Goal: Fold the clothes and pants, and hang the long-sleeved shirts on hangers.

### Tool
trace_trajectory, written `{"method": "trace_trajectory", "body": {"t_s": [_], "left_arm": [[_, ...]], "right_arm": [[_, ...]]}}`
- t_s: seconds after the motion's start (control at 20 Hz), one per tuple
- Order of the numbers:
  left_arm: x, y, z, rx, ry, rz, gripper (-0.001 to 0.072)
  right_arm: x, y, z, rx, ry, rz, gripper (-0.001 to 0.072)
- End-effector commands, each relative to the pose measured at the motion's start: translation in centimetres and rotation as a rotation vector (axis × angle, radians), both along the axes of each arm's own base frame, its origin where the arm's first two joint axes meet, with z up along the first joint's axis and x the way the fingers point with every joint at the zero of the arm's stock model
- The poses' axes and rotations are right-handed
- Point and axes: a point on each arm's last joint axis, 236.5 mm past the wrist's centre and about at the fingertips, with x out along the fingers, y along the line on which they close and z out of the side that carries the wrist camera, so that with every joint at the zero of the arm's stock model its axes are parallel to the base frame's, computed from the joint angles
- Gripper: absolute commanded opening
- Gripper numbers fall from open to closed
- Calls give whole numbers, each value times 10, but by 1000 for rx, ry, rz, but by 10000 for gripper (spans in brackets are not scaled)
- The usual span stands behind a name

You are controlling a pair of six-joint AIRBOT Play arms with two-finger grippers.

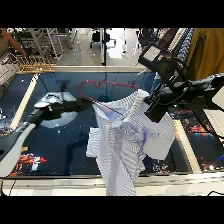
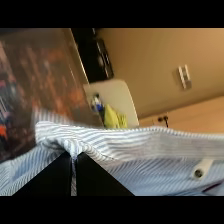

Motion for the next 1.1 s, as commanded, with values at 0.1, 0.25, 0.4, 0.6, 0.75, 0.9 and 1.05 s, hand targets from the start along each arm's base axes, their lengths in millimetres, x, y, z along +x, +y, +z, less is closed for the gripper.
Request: {"method": "trace_trajectory", "body": {"t_s": [0.1, 0.25, 0.4, 0.6, 0.75, 0.9, 1.05], "left_arm": [[-7, 44, 64, -37, -128, -17, 11], [-17, 42, 69, -44, -135, -55, 11], [-29, 38, 65, -35, -118, -108, 11], [-37, 37, 58, -16, -85, -141, 11], [-47, 35, 58, -19, -81, -184, 12], [-50, 34, 59, -32, -51, -195, 12], [-47, 34, 80, -109, -67, -177, 12]], "right_arm": [[4, -27, -26, -195, 50, 20, 17], [12, -37, -40, -262, 68, -7, 17], [18, -48, -50, -312, 75, -42, 17], [37, -72, -52, -388, 18, -148, 17], [54, -70, -50, -382, -51, -163, 17], [52, -71, -65, -482, -33, -57, 17], [38, -61, -106, -599, 50, 86, 16]]}}
